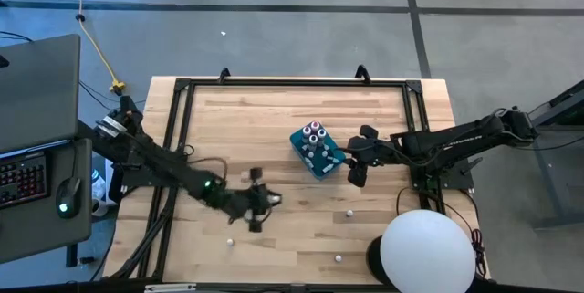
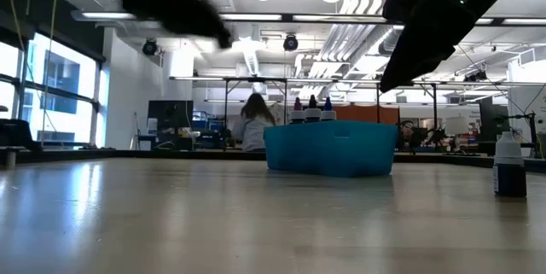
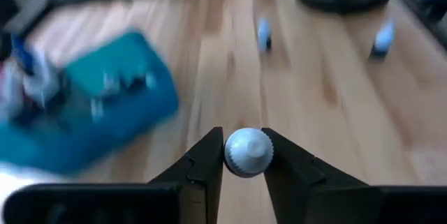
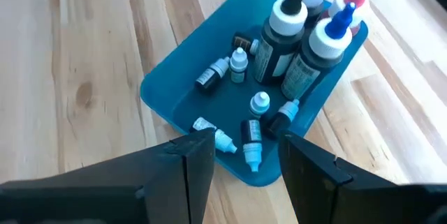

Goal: Pick & Place food coloring
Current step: Put the small black food coloring bottle into the blue container

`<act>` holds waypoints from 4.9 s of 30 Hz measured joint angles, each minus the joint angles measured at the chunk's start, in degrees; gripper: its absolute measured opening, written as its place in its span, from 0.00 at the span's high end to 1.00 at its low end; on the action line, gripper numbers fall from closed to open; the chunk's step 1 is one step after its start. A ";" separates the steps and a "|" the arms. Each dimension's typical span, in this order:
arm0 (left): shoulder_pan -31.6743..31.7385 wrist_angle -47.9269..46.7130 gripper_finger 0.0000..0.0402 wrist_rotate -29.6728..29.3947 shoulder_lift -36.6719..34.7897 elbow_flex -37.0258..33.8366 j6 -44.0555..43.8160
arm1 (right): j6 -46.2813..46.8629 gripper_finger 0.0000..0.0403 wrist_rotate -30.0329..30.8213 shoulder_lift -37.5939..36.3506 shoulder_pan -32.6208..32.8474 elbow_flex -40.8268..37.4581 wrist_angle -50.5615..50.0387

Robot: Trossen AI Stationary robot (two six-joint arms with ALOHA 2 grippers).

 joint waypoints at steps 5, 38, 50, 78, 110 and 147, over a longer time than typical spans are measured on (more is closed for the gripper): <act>10.03 0.43 0.76 12.05 1.45 7.82 3.75 | -1.08 0.63 -0.13 0.00 0.00 0.00 0.40; 32.79 -29.12 0.74 37.54 18.40 35.55 5.30 | -2.03 0.63 -8.95 0.00 1.73 0.02 0.66; 20.95 -40.37 0.74 25.41 4.45 35.76 5.94 | -15.31 0.63 -16.77 0.02 17.92 -10.97 23.25; 9.91 -46.12 0.74 1.19 2.89 35.71 -6.52 | -14.70 0.64 -20.65 29.24 19.11 -23.83 64.29; 10.00 -47.63 0.74 1.57 2.89 35.71 -6.91 | -18.90 0.85 -8.24 17.79 -8.49 -23.12 68.72; 7.01 -18.93 0.74 8.20 -24.77 -1.95 -7.73 | -29.54 0.62 -46.67 25.97 17.92 -9.08 64.39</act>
